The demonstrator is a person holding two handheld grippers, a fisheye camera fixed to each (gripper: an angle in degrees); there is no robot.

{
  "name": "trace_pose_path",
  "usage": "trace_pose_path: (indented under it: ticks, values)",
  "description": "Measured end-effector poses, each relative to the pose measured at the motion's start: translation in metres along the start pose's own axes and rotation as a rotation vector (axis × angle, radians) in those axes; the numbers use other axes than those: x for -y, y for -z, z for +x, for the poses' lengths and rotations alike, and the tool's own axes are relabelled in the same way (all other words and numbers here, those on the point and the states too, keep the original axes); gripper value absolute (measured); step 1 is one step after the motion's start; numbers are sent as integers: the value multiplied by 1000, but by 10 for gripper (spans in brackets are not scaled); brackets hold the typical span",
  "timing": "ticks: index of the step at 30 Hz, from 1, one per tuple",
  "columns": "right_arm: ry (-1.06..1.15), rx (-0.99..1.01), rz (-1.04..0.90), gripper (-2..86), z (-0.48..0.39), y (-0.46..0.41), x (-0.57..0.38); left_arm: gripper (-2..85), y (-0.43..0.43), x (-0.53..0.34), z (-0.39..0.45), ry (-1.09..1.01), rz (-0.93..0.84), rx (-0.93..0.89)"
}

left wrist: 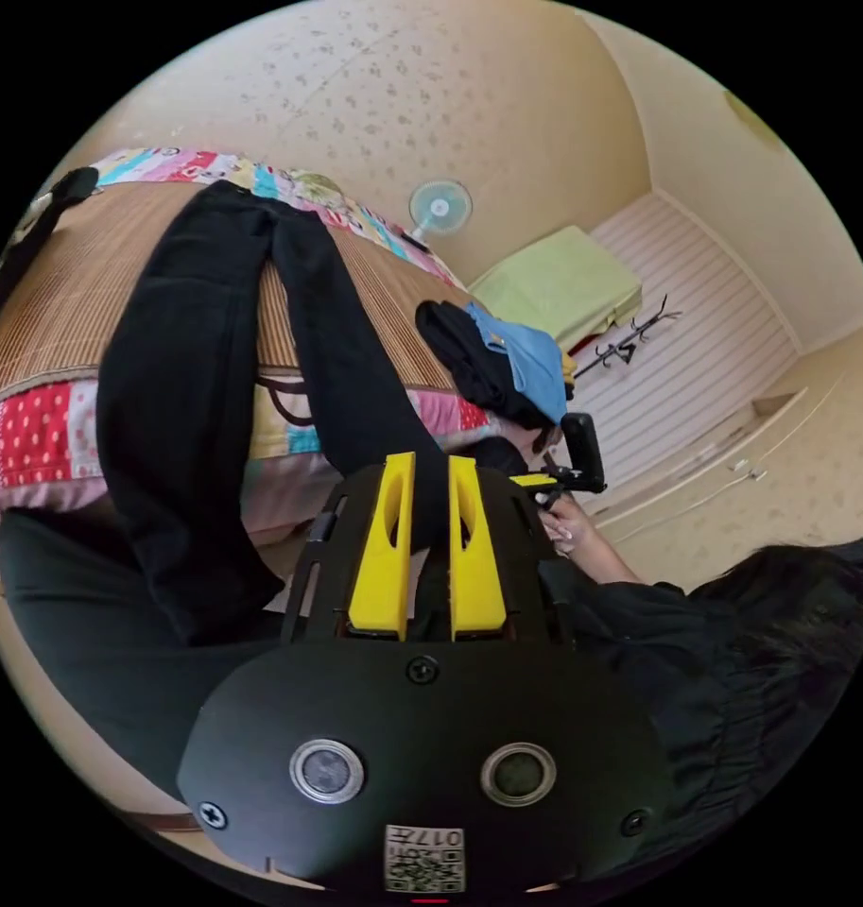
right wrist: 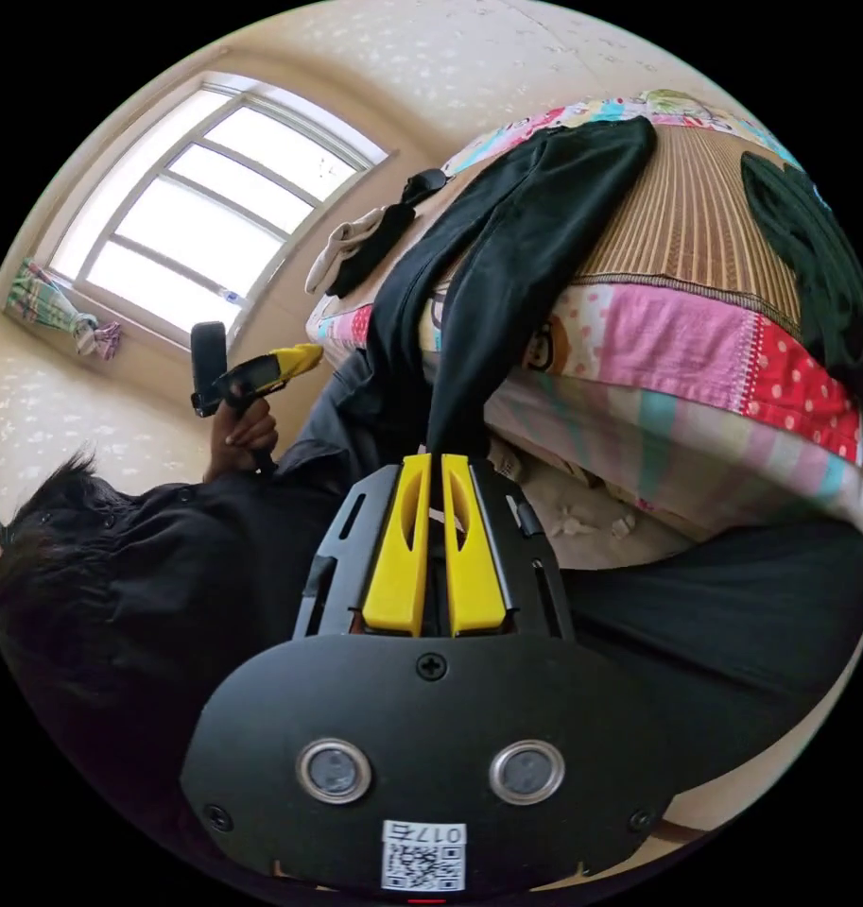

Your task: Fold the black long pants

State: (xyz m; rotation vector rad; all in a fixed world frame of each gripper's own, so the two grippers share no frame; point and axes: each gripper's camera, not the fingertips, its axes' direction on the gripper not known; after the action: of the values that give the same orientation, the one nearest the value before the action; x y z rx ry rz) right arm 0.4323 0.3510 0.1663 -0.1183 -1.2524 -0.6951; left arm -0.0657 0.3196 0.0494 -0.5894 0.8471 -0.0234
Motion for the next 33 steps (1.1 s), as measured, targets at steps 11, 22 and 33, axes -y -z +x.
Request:
trace_pose_path:
  ticks: [11, 22, 33]
  values:
    - [227, 91, 70, 22, -45, 24, 8, 160, -57, 111, 72, -34, -216, 97]
    - [74, 135, 176, 13, 32, 46, -40, 41, -75, 96, 36, 84, -211, 185]
    - [-134, -11, 189, 115, 169, 56, 72, 40, 47, 79, -45, 196, 68, -155]
